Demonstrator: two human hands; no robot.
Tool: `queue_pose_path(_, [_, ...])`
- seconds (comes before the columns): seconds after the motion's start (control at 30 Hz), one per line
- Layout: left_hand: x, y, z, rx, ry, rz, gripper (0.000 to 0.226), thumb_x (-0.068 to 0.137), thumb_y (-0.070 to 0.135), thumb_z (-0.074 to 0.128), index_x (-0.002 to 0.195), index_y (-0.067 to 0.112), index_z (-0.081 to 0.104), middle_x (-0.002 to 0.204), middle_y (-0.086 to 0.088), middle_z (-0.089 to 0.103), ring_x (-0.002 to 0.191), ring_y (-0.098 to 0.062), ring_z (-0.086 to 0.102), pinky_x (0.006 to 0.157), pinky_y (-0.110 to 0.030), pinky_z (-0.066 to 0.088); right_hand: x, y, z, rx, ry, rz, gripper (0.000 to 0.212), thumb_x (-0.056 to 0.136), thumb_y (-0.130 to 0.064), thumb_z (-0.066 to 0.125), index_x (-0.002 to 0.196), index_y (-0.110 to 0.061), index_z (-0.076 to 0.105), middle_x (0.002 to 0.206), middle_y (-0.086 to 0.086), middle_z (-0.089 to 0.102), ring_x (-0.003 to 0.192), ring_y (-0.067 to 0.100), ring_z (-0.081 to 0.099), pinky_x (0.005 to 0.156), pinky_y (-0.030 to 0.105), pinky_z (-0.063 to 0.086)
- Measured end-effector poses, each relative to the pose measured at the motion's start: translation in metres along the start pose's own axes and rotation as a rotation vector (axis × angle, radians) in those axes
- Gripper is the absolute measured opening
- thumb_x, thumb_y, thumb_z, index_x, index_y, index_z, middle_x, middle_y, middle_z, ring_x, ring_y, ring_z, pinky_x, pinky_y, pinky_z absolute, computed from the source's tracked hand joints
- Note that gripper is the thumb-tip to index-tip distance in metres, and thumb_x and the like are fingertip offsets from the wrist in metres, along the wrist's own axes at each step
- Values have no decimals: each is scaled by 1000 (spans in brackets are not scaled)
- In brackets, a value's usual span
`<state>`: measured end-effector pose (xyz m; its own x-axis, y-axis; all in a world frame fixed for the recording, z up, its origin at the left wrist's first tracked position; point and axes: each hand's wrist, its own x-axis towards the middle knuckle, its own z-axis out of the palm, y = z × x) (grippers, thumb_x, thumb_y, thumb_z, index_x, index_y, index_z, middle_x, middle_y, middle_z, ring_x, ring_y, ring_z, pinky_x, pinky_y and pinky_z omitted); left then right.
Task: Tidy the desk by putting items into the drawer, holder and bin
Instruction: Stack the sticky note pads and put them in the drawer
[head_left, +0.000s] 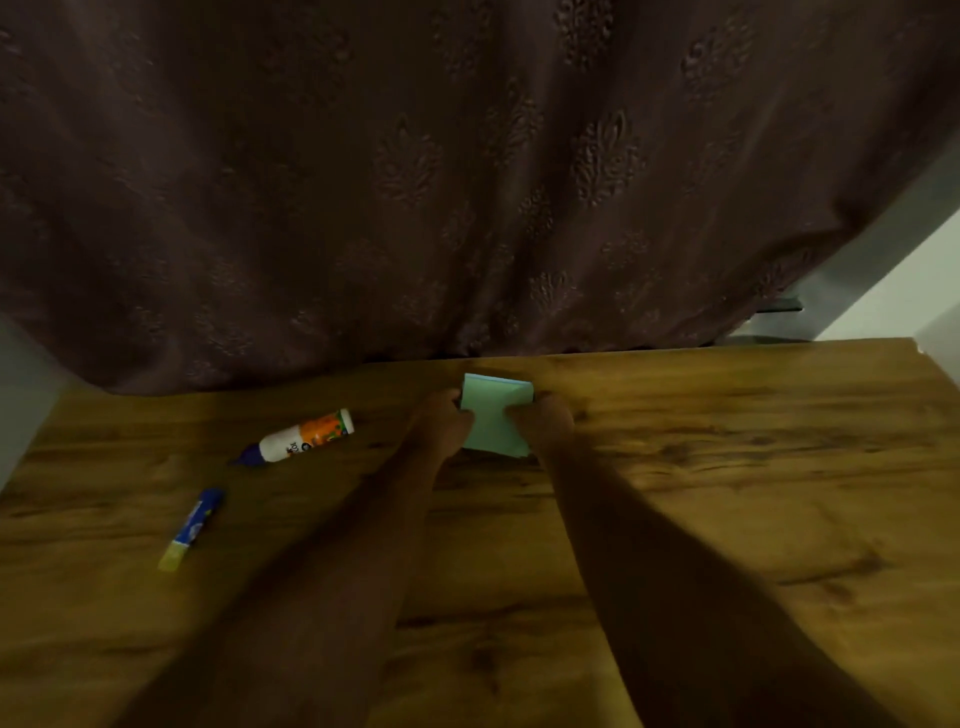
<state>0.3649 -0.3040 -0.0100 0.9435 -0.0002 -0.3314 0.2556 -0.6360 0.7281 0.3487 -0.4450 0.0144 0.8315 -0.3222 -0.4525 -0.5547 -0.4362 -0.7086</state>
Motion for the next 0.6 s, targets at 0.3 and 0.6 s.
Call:
queue_pose_path(0.3, [7,-3,6,-66,-43,-111,38,91,25,58,125,9,60,119,-13,62,106,-30,60,92,-45,52,12,4,11,-126,0,45,43,90,-19,64,124,6,55,125,22,60,114,37,59,92,46,54])
queue_pose_path(0.6, [-23,-3,3,-380,-77,-52,38,95,11,56,132,15,48,125,-6,56,109,-25,56,91,-44,51,-10,26,3,253,-66,-36,40,88,-1,61,128,-1,55,120,14,64,100,27,62,73,34,56])
